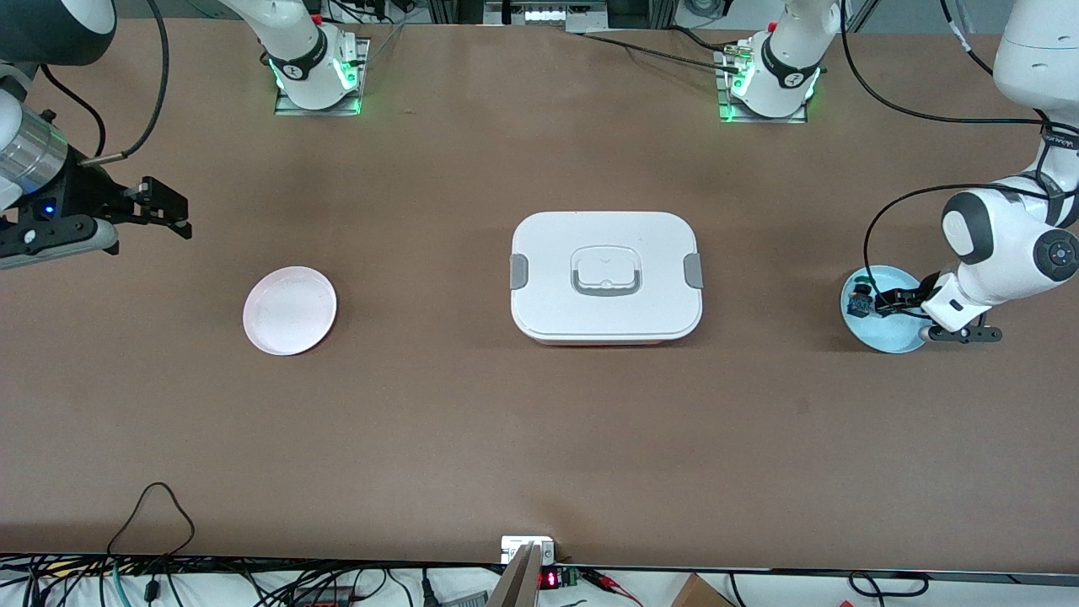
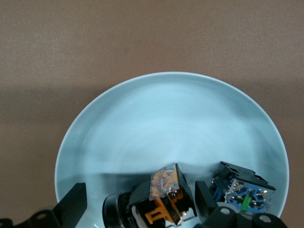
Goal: Transfer orange switch to right arm and place
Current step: 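Close the left gripper on the orange switch and lift it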
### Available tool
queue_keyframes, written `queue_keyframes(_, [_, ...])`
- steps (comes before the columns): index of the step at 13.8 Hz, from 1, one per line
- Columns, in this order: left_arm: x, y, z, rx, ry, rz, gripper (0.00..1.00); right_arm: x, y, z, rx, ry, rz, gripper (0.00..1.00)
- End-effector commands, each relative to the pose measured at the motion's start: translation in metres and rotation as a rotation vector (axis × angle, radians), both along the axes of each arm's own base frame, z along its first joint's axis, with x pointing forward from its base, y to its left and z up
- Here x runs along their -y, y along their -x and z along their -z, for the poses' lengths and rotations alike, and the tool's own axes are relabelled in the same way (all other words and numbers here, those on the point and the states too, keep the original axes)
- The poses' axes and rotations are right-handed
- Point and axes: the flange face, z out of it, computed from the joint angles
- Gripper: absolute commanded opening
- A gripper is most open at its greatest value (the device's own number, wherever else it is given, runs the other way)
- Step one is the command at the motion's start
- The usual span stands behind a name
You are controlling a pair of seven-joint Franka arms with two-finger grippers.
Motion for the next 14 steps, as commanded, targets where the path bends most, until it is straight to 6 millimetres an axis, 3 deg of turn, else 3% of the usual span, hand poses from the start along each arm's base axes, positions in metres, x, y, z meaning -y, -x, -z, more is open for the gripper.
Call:
queue_keyframes(1, [-0.003, 0.006, 0.002, 0.02, 0.011, 0.015, 1.0, -0.005, -0.013, 0.005, 0.031, -0.007, -0.013, 1.0])
queue_keyframes(8, [-0.003, 0.007, 0.003, 0.032, 0.007, 0.016, 0.96, -0.028, -0.001, -0.014, 0.045, -0.019, -0.035, 1.0])
queue_keyframes(9, [-0.003, 0.007, 0.003, 0.032, 0.007, 0.017, 0.9, -0.028, -0.001, -0.014, 0.045, -0.019, -0.035, 1.0])
queue_keyframes(12, [-0.003, 0.008, 0.004, 0.033, 0.007, 0.019, 0.38, -0.028, 0.001, -0.011, 0.029, -0.019, -0.034, 1.0])
queue_keyframes(14, [-0.003, 0.008, 0.001, 0.035, 0.006, 0.02, 0.21, -0.027, 0.004, -0.011, 0.016, -0.018, -0.032, 1.0])
